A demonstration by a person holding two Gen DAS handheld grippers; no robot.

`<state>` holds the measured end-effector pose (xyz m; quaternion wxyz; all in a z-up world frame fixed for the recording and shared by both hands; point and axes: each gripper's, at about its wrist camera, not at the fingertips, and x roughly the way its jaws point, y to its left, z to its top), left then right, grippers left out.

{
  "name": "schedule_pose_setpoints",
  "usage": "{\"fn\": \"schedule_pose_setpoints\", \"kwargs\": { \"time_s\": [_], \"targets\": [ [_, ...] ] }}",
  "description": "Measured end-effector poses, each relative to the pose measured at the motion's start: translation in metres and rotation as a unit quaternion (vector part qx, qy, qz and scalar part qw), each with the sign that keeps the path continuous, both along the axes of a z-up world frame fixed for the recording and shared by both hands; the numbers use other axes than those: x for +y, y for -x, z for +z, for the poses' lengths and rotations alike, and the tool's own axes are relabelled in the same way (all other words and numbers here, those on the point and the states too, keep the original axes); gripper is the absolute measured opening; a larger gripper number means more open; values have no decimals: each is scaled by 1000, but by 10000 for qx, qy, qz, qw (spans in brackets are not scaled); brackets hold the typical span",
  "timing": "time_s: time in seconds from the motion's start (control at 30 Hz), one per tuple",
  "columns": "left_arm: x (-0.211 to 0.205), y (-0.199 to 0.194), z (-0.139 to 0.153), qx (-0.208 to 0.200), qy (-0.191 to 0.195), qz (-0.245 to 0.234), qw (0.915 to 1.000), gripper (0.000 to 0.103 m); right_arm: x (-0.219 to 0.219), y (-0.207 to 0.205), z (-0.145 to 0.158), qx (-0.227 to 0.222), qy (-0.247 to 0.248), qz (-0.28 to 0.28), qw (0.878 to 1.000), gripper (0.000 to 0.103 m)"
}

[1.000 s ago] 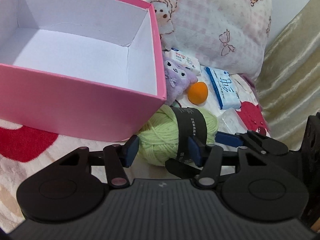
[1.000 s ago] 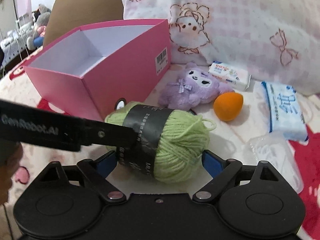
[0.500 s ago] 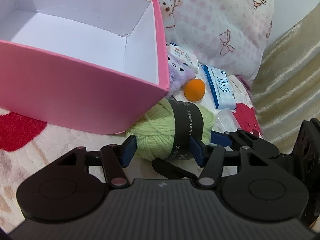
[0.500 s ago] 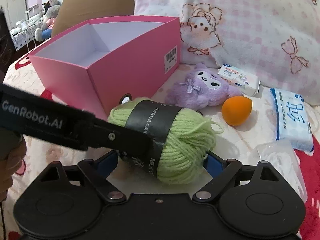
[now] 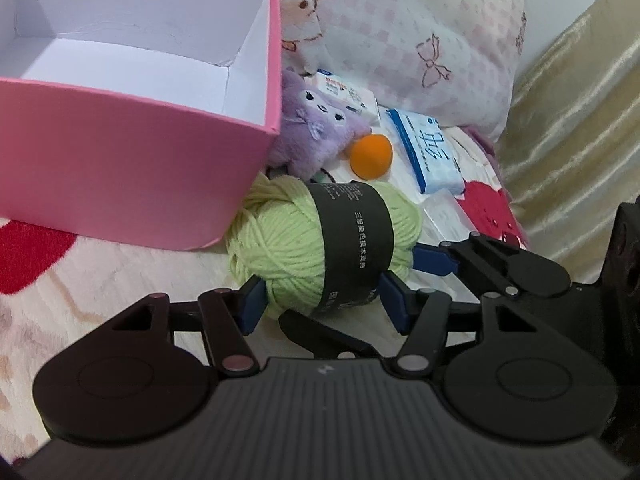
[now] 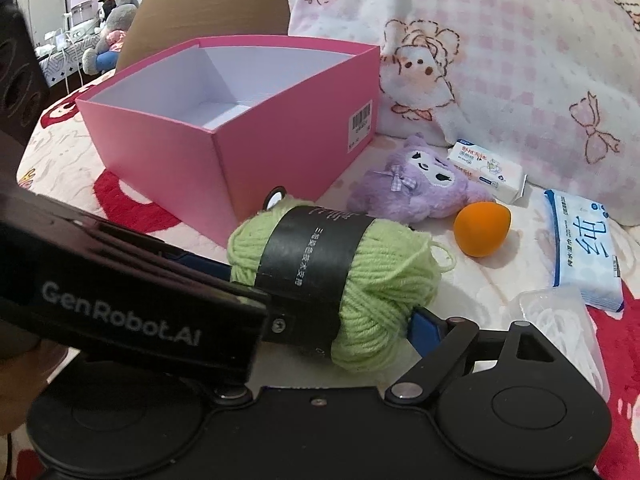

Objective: Organize objects
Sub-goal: 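Lift the yarn ball with the left gripper and carry it over the pink box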

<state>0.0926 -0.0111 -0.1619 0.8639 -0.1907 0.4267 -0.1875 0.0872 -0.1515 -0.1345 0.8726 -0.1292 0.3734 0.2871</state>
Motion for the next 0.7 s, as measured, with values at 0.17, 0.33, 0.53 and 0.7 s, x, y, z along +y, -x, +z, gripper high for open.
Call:
{"fn": "schedule_pose_setpoints", "kwargs": {
  "time_s": [0.17, 0.33, 0.53, 0.7],
  "targets": [
    [-3, 3, 5, 210, -12, -93, 9997, 58, -2, 7, 4, 62, -35, -27, 10000, 89],
    [-4, 8, 10, 494, 88, 107, 9987, 58, -3, 11, 9, 327, -187, -185, 9991, 90],
    [-3, 15, 18, 666, 92, 122, 9977, 56, -6, 16, 15, 574, -352, -256, 9974, 90],
    [2, 20, 29, 870, 49, 109, 9961, 56, -2, 23, 21, 664, -370, -223, 9969, 90]
  ]
}}
